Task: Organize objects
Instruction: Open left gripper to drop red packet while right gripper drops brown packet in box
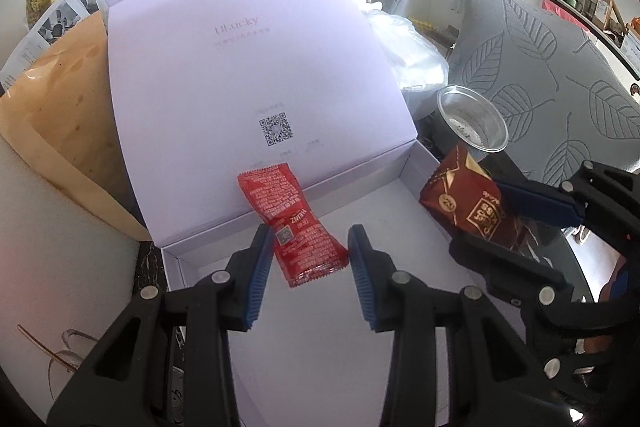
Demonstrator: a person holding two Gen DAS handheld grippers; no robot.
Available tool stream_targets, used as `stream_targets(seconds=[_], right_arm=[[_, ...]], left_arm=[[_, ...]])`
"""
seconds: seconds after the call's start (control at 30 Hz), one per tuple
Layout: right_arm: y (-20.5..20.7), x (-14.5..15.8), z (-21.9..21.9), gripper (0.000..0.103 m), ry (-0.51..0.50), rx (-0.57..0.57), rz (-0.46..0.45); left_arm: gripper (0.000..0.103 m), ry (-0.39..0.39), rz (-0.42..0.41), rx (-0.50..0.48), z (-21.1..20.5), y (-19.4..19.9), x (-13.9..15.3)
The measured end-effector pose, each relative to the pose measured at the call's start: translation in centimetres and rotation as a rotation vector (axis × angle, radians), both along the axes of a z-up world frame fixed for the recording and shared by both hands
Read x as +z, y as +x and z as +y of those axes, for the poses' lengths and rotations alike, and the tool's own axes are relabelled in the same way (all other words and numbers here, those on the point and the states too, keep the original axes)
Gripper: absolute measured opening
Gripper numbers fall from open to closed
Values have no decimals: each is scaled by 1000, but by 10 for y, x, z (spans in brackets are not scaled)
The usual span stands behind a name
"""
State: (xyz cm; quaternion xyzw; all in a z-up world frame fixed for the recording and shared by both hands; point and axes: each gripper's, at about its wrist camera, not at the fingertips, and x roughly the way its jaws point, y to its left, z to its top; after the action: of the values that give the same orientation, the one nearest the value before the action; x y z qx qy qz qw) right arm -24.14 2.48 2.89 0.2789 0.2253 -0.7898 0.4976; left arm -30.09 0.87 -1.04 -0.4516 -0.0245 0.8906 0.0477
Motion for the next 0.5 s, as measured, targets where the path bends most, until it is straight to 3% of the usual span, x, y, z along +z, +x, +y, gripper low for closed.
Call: stream_targets(seconds=[0.5], right_arm=[[-28,-34,-14,32,53,-8,-65]], left_arm=[[37,-13,-64,-18,10,-16,-27]])
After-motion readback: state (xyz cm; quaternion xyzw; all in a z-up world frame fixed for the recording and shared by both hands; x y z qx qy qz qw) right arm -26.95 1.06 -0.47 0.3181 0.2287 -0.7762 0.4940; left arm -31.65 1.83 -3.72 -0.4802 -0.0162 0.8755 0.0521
